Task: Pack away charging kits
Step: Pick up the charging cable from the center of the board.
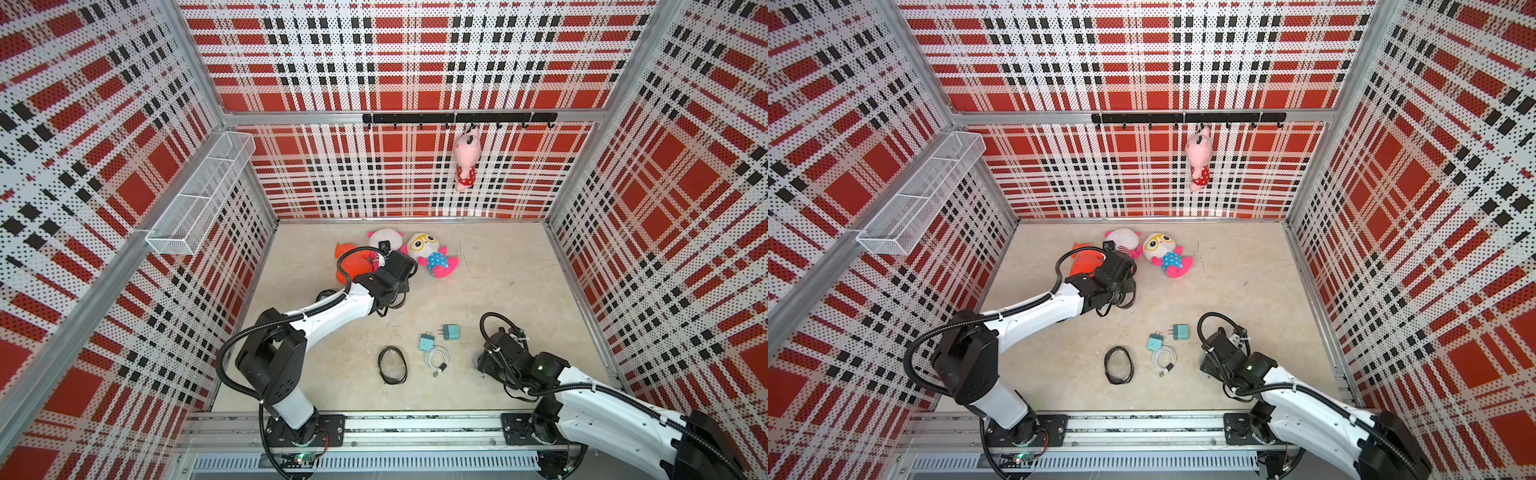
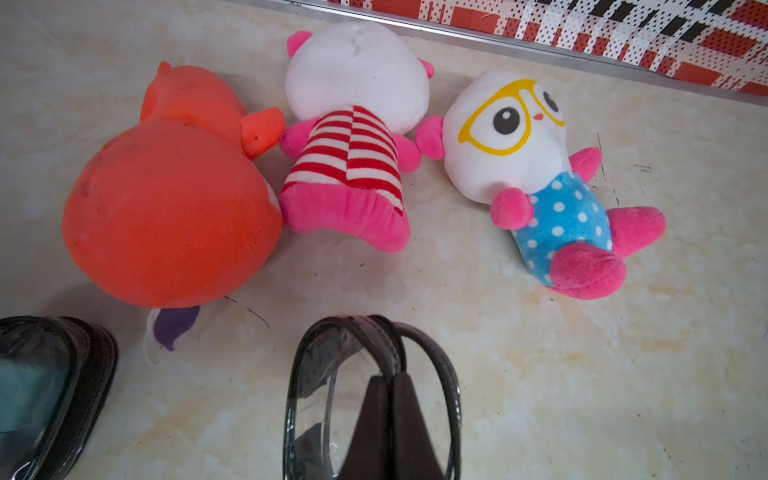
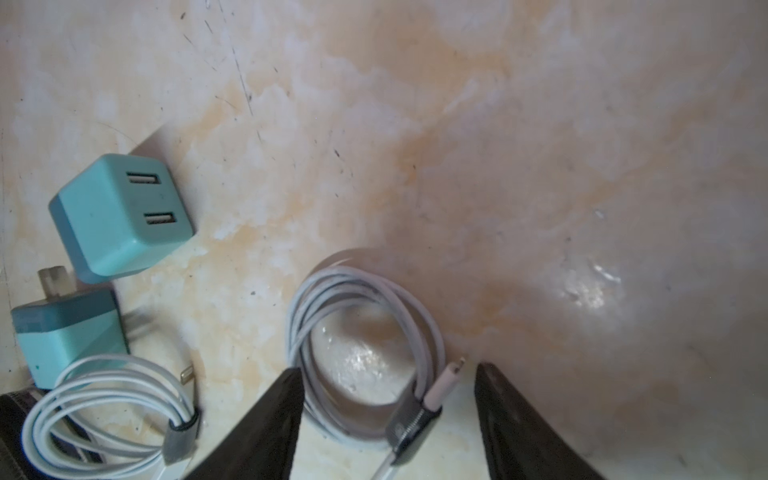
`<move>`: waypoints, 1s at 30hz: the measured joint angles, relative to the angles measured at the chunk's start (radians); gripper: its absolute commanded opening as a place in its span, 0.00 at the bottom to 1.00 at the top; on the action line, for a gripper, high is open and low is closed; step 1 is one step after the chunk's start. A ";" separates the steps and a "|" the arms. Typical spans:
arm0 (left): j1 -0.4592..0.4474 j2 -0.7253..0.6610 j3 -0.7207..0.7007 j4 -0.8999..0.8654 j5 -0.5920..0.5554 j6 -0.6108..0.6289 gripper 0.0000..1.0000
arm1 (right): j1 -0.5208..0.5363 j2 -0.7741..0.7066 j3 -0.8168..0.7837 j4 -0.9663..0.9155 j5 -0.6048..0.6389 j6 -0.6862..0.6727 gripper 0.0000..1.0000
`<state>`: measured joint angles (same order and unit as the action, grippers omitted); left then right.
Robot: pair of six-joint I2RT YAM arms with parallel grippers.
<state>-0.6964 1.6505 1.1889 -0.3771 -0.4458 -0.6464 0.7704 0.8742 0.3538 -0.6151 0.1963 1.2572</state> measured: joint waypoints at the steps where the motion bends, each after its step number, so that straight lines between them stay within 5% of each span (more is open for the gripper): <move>1: 0.000 0.000 0.000 0.000 0.000 0.000 0.00 | 0.000 0.014 0.005 0.008 0.000 -0.001 0.70; 9: 0.000 0.000 -0.003 0.000 -0.002 0.000 0.00 | 0.000 0.077 0.023 0.052 0.007 -0.007 0.65; 15: 0.004 0.000 -0.003 0.000 -0.002 0.000 0.00 | 0.006 0.118 0.043 0.019 0.028 -0.034 0.42; 30: 0.006 0.000 -0.003 0.000 0.005 0.000 0.00 | 0.015 0.230 0.102 -0.015 0.024 -0.088 0.38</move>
<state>-0.6903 1.6501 1.1854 -0.3767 -0.4412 -0.6460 0.7853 1.1046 0.4561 -0.6304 0.2203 1.1694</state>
